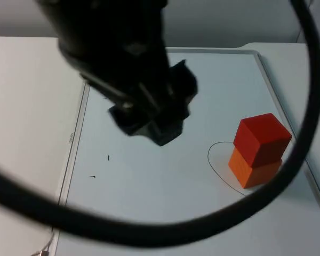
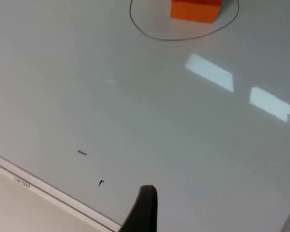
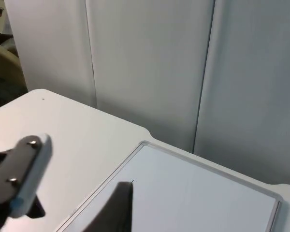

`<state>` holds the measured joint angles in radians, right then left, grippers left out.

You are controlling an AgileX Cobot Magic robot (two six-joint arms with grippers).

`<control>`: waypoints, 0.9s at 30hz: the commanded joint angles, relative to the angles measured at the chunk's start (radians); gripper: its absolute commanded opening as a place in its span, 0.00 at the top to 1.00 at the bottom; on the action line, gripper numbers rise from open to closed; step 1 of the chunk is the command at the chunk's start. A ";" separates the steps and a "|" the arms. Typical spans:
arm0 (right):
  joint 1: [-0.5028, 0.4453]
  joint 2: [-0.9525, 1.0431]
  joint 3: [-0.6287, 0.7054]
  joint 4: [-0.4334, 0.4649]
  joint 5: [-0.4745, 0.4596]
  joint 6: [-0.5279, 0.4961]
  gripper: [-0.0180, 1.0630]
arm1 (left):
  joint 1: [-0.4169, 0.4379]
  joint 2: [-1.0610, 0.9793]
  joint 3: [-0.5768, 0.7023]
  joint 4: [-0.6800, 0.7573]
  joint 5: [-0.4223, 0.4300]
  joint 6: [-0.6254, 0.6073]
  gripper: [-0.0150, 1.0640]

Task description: Pick up one cube with the left hand and another cube with the right hand. First place the cube in the right hand at the target position, then stack the cube in the left hand on top.

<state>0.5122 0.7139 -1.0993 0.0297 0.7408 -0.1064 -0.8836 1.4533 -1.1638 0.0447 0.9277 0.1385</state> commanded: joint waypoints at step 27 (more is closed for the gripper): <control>-0.004 -0.229 0.267 0.307 0.051 -0.364 0.01 | -0.007 -1.324 0.549 0.084 0.184 -0.277 0.24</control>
<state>0.5122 0.5205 -0.8909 0.3235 0.8245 -0.4609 -0.8836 0.1700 -0.6301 0.1417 1.0895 -0.1299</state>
